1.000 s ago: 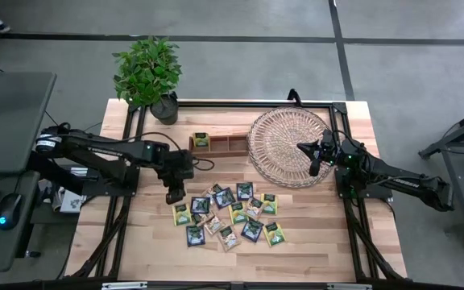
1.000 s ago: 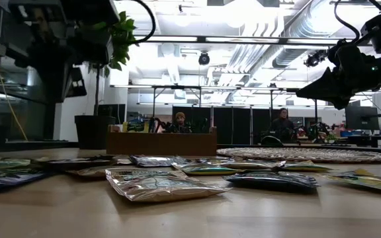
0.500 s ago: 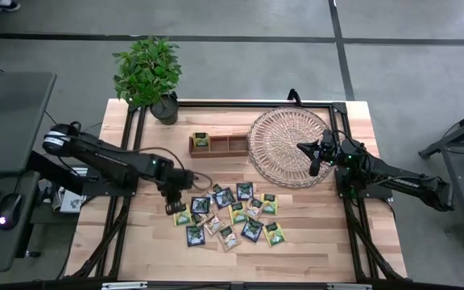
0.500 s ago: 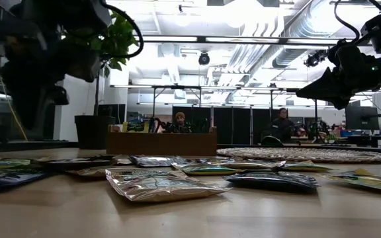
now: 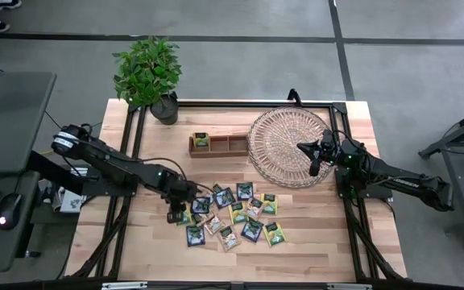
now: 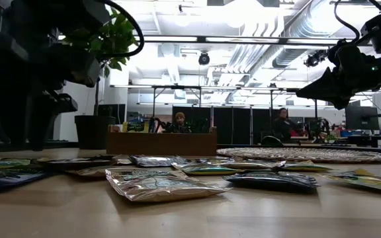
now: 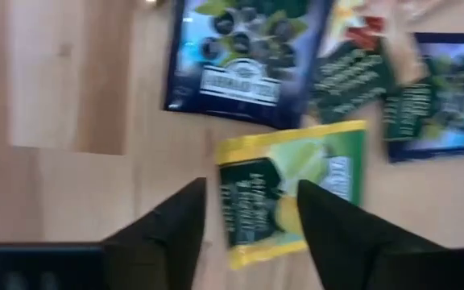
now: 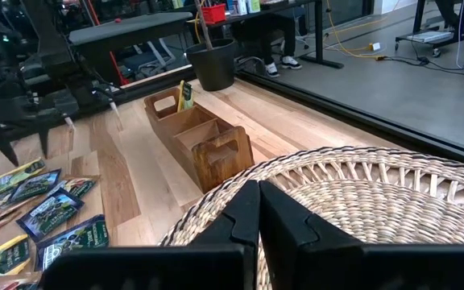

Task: Pick & Place Tea
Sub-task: Put the yellow tea bag into the left section of the wooden organizer

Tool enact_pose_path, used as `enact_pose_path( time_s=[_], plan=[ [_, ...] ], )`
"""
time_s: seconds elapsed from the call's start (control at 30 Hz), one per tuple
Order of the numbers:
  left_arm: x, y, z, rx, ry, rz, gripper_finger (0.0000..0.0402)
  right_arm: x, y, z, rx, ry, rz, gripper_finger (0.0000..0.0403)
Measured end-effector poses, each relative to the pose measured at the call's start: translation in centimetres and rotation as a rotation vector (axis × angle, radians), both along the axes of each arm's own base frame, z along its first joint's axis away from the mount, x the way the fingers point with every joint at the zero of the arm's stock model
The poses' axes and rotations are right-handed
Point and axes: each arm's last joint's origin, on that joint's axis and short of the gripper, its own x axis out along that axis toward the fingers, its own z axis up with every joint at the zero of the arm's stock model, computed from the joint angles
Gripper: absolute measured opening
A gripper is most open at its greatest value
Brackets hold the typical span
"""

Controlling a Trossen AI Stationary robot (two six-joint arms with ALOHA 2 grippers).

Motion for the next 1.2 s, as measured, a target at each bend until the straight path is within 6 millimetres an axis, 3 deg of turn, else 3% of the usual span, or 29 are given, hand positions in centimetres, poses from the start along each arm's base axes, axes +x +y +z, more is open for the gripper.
enact_pose_path(
  time_s=[0.17,0.43,0.63,0.9,1.2],
  plan=[
    [0.1,-0.5,-0.8,0.052,0.021,0.032,0.025,0.0,0.0,0.0,0.0,0.0,-0.001,0.0008],
    [0.5,-1.0,-3.1,0.142,0.105,0.089,0.024,0.0,0.0,0.0,0.0,0.0,0.0,0.0004],
    [0.5,-0.9,-3.4,0.157,0.114,0.129,0.0182,0.0,0.0,0.0,0.0,0.0,0.0,0.0009],
    [0.5,-0.8,-3.5,0.179,0.112,0.124,0.0022,0.0,0.0,0.0,0.0,0.0,0.0,0.0003],
    [0.4,-0.7,-2.4,0.258,0.217,0.042,0.0002,0.0,0.0,0.0,0.0,0.0,0.0,0.0009]
  ],
)
